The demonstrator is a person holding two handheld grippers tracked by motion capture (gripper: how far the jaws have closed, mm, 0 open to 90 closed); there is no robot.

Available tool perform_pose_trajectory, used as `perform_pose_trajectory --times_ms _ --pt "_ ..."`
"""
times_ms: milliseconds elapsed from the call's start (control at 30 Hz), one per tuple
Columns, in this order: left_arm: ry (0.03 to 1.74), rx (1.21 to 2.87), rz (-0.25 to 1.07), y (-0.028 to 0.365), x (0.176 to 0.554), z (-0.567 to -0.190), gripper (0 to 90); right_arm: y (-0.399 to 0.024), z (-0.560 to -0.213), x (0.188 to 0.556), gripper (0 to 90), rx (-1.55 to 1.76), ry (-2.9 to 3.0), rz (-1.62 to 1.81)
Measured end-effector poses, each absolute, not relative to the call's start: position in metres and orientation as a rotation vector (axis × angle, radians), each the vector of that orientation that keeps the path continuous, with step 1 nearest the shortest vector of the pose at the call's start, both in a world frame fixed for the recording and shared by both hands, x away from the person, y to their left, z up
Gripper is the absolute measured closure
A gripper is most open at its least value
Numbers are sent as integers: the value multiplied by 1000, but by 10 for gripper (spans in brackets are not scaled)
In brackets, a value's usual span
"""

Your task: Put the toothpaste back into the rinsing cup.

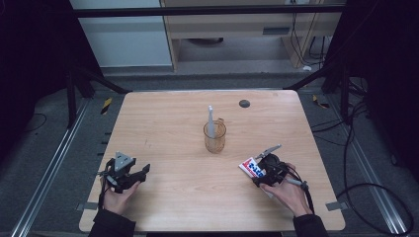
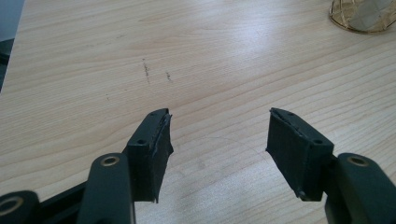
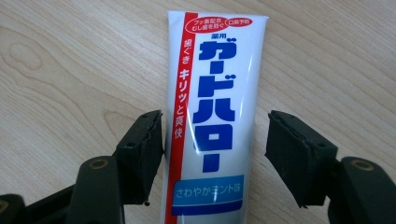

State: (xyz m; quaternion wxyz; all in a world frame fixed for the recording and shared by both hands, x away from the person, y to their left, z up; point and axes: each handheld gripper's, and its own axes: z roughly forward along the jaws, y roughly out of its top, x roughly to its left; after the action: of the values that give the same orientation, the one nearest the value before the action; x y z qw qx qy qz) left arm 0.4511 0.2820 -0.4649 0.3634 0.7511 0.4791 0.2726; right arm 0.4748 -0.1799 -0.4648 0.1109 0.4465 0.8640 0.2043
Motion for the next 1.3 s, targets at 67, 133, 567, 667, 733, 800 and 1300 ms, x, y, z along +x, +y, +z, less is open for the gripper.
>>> perform_pose_trajectory --times_ms 67,133,567,667,733,800,1300 --pt "1236 1931 699 282 451 -465 393 -181 -465 475 368 1319 2538 601" --pt "1238 1932 697 283 451 -465 393 -181 -466 475 369 1323 2544 597" --pt "1236 1937 700 282 451 -465 392 -182 -473 476 395 1351 2591 553" --pt "1238 1939 696 282 452 -465 393 -182 -473 476 413 1348 2601 553" --pt "1238 1941 695 282 452 -466 392 -182 -474 476 425 1348 2606 551" --pt "1235 1945 698 282 452 -465 392 -181 -474 476 435 1355 2609 543" --pt "1243 1940 696 282 452 -466 394 -177 -467 473 623 1344 2592 499"
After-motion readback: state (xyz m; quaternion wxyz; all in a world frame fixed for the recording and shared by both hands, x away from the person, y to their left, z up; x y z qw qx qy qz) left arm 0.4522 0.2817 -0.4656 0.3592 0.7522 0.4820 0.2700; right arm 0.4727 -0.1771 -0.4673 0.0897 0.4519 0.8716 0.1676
